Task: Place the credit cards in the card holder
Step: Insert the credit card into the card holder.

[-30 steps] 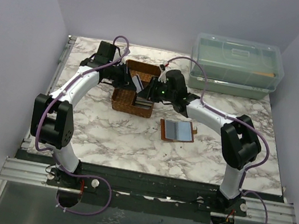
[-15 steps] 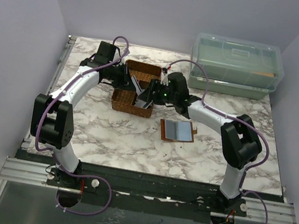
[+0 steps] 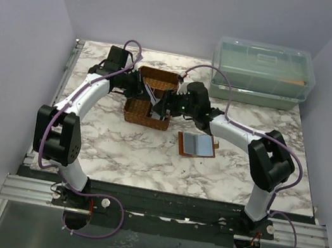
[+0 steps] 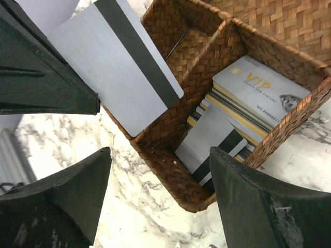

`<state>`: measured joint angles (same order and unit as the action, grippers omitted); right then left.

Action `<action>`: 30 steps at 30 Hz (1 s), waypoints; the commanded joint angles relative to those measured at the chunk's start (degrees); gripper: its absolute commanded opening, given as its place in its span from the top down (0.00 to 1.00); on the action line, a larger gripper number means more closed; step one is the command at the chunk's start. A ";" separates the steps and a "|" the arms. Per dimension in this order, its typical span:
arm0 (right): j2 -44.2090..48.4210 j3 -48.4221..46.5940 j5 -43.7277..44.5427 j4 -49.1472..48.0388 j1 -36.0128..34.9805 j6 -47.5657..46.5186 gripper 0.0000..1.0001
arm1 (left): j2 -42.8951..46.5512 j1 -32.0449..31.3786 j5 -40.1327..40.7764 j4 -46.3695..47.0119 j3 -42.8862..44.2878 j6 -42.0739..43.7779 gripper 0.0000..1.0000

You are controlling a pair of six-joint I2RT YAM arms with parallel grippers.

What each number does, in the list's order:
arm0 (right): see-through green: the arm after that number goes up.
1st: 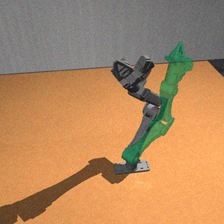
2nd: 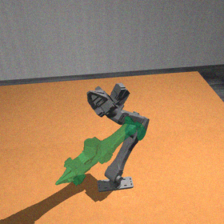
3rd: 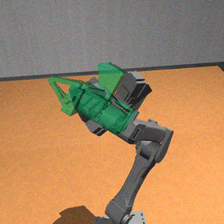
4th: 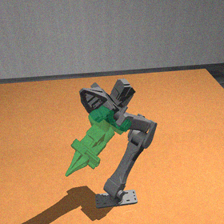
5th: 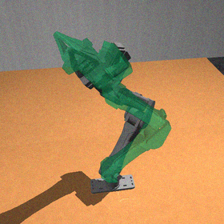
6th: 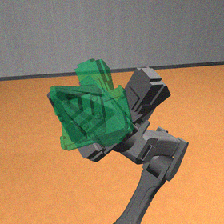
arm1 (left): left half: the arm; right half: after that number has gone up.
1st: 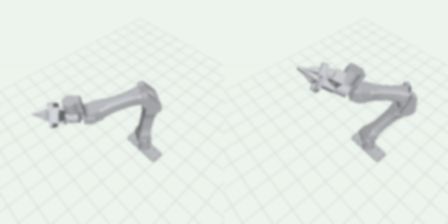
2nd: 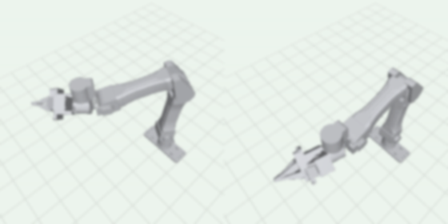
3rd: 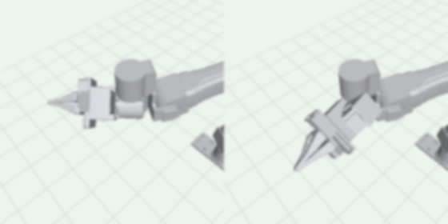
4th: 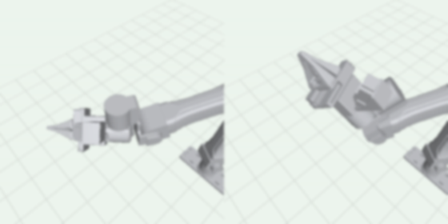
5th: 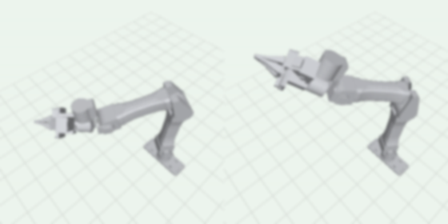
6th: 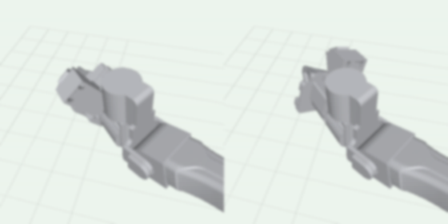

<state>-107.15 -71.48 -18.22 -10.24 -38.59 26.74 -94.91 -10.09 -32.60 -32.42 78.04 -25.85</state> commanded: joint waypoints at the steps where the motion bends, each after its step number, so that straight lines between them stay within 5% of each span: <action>1: 2.64 0.47 12.48 -1.76 -4.60 -11.37 0.20 | 1.53 0.37 1.65 0.44 -0.27 -3.45 1.00; 9: -1.61 -2.45 36.65 -5.74 -11.87 -25.31 0.23 | 0.93 0.42 0.61 0.05 0.05 -5.32 1.00; 19: -8.28 -6.62 40.79 -12.28 -14.07 -32.41 0.35 | 1.03 0.38 0.25 -0.77 0.36 -4.94 1.00; 25: -9.30 -5.82 41.35 -18.79 -14.79 -36.06 0.59 | 0.94 0.40 0.17 -1.12 0.51 -4.74 1.00; 30: -8.38 -3.67 39.38 -22.11 -15.20 -35.54 0.99 | 0.54 0.41 -0.44 -1.81 1.82 -4.90 1.00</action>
<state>-115.74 -76.38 20.45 -24.49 -53.56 -8.10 -94.91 -10.09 -32.36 -32.03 78.28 -30.92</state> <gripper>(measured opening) 0.125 0.017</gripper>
